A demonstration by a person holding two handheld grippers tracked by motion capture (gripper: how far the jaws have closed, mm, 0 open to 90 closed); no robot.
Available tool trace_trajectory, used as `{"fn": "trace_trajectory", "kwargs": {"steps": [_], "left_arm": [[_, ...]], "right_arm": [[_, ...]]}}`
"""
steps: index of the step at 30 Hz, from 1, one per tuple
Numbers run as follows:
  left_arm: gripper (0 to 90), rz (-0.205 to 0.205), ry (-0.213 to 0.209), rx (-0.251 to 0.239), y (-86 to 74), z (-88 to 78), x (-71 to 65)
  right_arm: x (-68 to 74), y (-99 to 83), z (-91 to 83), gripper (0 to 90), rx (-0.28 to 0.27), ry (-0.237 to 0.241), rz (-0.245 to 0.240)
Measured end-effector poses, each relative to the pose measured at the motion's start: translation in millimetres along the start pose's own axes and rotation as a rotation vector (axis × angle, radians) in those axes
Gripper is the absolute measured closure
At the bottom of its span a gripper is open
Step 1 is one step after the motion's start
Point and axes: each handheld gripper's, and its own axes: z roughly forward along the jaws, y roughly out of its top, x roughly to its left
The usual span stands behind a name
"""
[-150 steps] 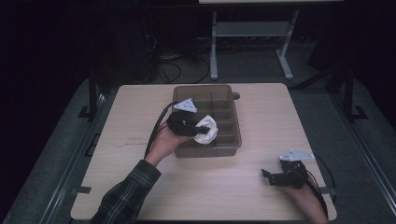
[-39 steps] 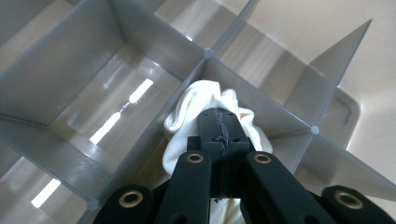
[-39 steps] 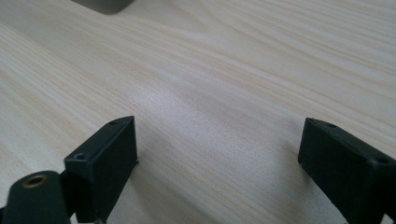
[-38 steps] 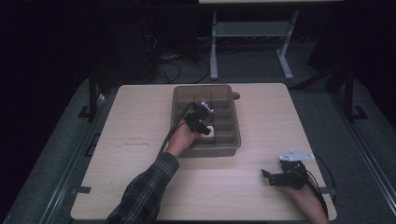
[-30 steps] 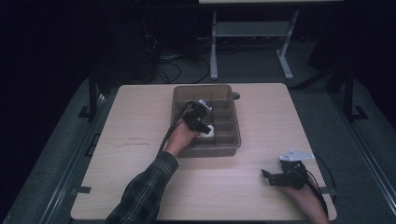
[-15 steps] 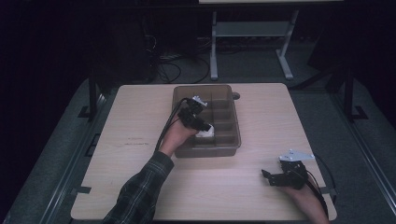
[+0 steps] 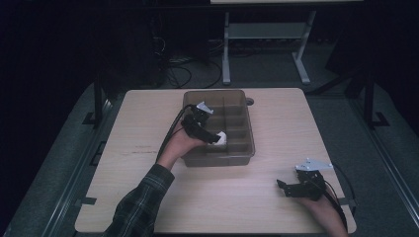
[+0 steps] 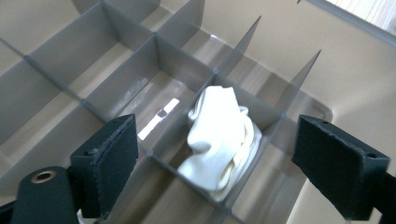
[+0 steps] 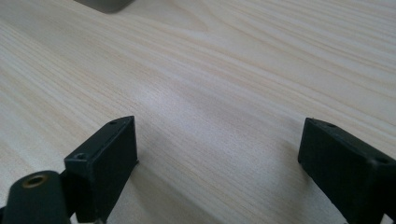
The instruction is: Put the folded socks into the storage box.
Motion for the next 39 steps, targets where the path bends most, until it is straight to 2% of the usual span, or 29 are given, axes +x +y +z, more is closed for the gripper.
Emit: {"fn": "trace_trajectory", "kwargs": {"steps": [8, 21, 29, 39], "left_arm": [[13.5, 0.004, 0.012, -0.032, -10.6, -15.6, -4.5], [13.4, 0.021, 0.027, -0.085, -36.8, -44.7, -8.7], [13.4, 0.013, 0.032, -0.127, -56.1, -65.8, -12.2], [13.4, 0.03, 0.067, -0.149, -79.9, -82.8, -18.6]], "right_arm": [[0.0, 0.0, 0.0, 11.4, 0.0, 0.0, 0.0], [0.2, -0.1, -0.2, 11.3, 0.001, 0.001, 0.0], [0.4, -0.1, -0.2, 11.3, 0.001, 0.002, 0.0], [0.6, -0.2, -0.5, 11.3, 0.002, 0.002, 0.001]]}}
